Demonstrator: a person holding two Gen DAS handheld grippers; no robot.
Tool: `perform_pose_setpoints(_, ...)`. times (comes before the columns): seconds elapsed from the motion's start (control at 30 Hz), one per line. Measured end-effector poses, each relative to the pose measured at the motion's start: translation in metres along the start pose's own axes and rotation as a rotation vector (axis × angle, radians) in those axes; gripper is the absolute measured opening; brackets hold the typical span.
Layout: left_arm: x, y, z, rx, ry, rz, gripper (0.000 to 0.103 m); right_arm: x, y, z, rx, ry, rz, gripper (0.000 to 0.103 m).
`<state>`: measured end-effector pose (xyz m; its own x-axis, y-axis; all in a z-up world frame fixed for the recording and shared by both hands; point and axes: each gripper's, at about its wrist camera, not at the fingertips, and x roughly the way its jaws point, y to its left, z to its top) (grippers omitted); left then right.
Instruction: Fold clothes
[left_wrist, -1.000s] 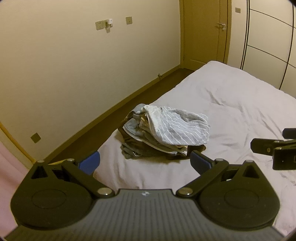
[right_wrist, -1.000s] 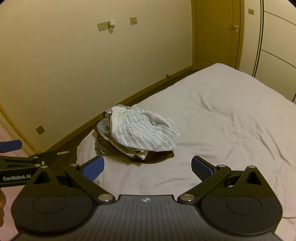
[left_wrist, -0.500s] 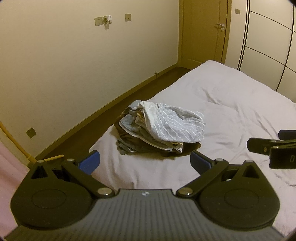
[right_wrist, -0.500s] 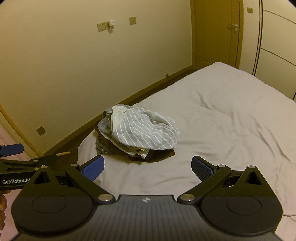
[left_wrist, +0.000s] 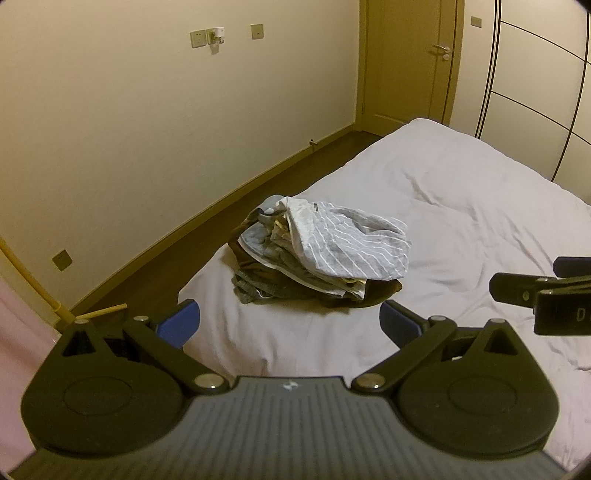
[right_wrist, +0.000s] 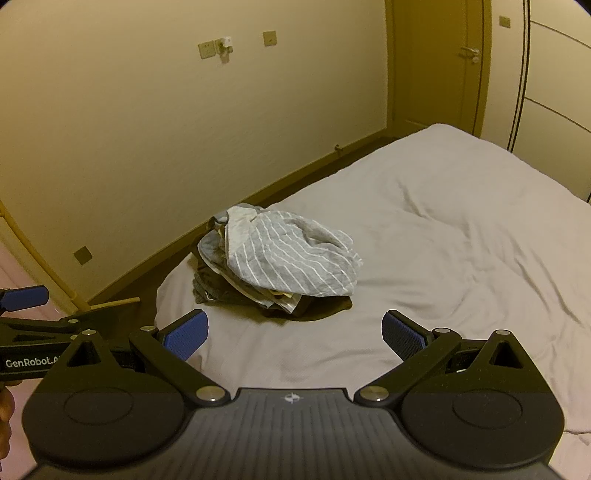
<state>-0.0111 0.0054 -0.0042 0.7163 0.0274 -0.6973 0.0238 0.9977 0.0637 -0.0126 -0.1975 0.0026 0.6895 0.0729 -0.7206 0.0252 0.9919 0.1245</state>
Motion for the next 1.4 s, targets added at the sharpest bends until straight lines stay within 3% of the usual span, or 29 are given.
perform_pose_setpoints(0.77,0.007,0.019,-0.008,0.014,0.035,-0.048,0.102,0.012,0.014,-0.009,0.021,0.028,-0.022,0.103)
perform_pose_setpoints(1.27,0.038,0.039,-0.025,0.047,0.118,-0.203,0.102,0.019,0.022,-0.039,0.084,0.057,-0.138,0.103)
perform_pose_setpoints(1.4,0.050,0.033,-0.024,0.065,0.129,-0.241,0.102,0.021,0.014,-0.037,0.070,0.026,-0.158,0.103)
